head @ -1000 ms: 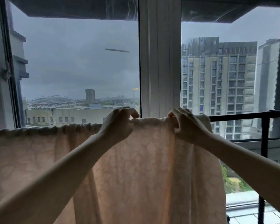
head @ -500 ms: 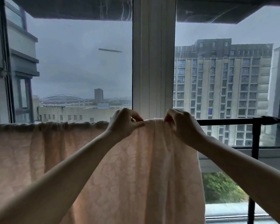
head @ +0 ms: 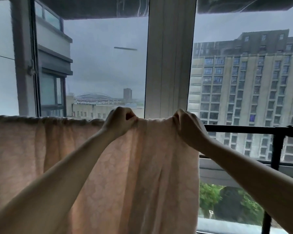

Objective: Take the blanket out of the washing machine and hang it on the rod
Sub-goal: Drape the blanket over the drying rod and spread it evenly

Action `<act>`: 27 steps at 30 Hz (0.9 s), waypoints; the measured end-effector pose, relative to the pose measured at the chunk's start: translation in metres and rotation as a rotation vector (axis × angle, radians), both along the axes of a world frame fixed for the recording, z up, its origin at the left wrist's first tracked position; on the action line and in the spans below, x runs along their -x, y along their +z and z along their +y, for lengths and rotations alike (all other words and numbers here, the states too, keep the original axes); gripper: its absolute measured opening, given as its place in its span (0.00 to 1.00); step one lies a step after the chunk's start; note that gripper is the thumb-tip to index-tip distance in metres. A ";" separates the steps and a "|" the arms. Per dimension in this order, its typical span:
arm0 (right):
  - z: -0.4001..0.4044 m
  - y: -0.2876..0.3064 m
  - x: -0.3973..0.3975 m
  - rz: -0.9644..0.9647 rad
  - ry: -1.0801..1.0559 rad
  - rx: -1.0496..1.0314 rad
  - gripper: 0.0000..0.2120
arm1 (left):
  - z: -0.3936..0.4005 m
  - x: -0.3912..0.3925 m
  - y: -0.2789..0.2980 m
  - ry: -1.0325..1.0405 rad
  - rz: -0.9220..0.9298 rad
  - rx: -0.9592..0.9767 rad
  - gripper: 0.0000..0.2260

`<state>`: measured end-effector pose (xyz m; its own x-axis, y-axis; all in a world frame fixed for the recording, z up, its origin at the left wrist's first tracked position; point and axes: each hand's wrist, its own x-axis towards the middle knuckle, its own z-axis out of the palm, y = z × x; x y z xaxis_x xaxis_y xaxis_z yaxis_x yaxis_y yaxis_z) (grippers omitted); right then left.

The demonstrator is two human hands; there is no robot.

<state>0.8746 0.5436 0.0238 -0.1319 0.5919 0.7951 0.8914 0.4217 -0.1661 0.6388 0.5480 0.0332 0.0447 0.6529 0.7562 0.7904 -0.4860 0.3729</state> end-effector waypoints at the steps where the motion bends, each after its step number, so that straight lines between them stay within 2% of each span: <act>1: 0.000 0.002 -0.011 0.036 -0.026 0.019 0.08 | 0.001 -0.001 0.000 0.015 0.001 0.002 0.04; 4: -0.007 0.007 -0.045 0.052 -0.153 0.017 0.09 | 0.002 -0.003 0.000 0.040 0.008 0.005 0.04; 9: -0.018 0.016 -0.066 -0.112 -0.288 -0.054 0.09 | -0.001 -0.012 -0.002 0.020 0.007 -0.016 0.03; 11: -0.020 0.020 -0.057 -0.110 -0.186 -0.069 0.08 | -0.003 -0.014 -0.002 0.002 0.010 -0.024 0.04; 13: -0.021 0.020 -0.040 -0.111 0.031 -0.021 0.06 | -0.005 -0.013 -0.001 -0.027 0.006 -0.021 0.04; 15: -0.022 0.018 -0.020 -0.134 0.188 0.059 0.09 | -0.009 -0.011 0.000 -0.041 0.001 -0.011 0.04; 18: -0.016 0.011 0.000 -0.111 0.221 0.020 0.07 | -0.012 -0.007 0.000 -0.052 0.005 -0.017 0.04; 23: -0.007 0.013 -0.010 -0.079 0.025 0.007 0.05 | -0.013 -0.004 -0.001 -0.052 0.012 -0.022 0.03; 27: -0.007 0.026 -0.070 0.143 -0.300 0.091 0.09 | -0.010 -0.003 -0.001 -0.056 -0.001 -0.035 0.04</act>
